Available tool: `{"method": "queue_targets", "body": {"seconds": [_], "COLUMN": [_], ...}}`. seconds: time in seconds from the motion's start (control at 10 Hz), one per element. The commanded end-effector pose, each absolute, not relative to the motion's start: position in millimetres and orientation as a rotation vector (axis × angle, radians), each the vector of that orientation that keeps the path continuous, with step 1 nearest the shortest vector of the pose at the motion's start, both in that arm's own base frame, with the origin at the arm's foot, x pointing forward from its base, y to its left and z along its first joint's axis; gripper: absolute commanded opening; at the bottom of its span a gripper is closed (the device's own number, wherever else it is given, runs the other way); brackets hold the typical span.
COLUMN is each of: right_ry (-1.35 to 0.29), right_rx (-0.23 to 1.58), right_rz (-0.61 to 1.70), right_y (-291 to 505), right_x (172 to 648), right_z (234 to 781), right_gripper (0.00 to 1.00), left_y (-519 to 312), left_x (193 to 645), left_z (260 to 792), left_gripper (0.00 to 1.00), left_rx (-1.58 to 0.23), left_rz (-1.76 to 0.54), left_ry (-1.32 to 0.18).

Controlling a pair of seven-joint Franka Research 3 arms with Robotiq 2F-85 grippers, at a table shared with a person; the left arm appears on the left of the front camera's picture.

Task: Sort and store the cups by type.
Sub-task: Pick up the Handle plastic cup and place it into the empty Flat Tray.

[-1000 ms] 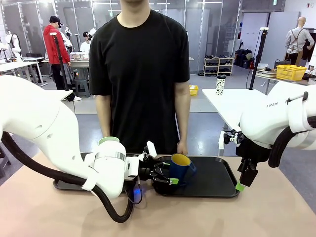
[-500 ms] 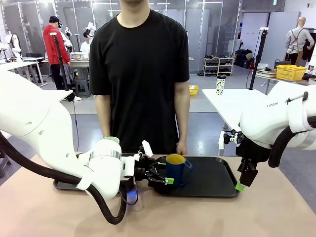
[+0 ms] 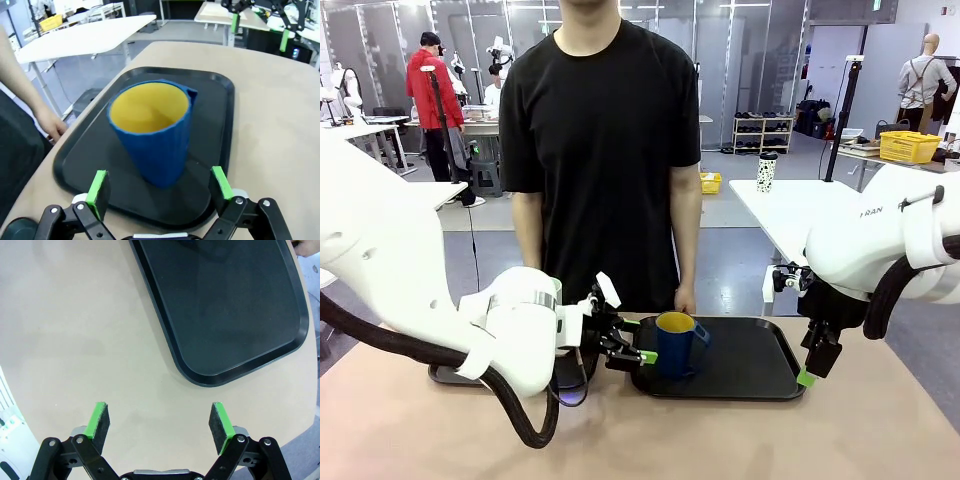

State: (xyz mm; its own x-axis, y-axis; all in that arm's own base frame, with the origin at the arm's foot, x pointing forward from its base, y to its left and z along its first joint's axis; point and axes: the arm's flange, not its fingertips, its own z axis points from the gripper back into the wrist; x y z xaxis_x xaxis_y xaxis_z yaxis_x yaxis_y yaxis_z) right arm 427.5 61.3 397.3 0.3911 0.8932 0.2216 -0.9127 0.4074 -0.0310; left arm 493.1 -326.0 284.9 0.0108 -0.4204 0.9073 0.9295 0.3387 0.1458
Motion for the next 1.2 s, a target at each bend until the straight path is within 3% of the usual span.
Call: {"method": "queue_targets", "body": {"seconds": [0.0, 0.4, 0.5, 1.1], "right_ry": [-0.22, -0.22, -0.22, -0.22], "right_rx": [0.095, 0.095, 0.095, 0.095], "right_rz": [1.16, 1.16, 1.16, 1.16], "right_y": [59.4, 59.4, 59.4, 59.4], "right_x": [427.8, 427.8, 427.8, 427.8], "right_z": [396.0, 396.0, 396.0, 396.0], "right_gripper": [1.0, 1.0, 1.0, 1.0], "left_y": [-323.8, -309.7, -317.8, -317.8], "left_x": [454.0, 436.9, 461.9, 461.9], "left_z": [265.4, 276.4, 284.3, 284.3], "left_gripper": [1.0, 1.0, 1.0, 1.0], "left_rx": [-0.499, -0.45, -0.509, -0.509], "left_rz": [-1.141, -1.12, -1.117, -1.117], "left_ry": [-1.077, -1.07, -1.031, -1.031]}}
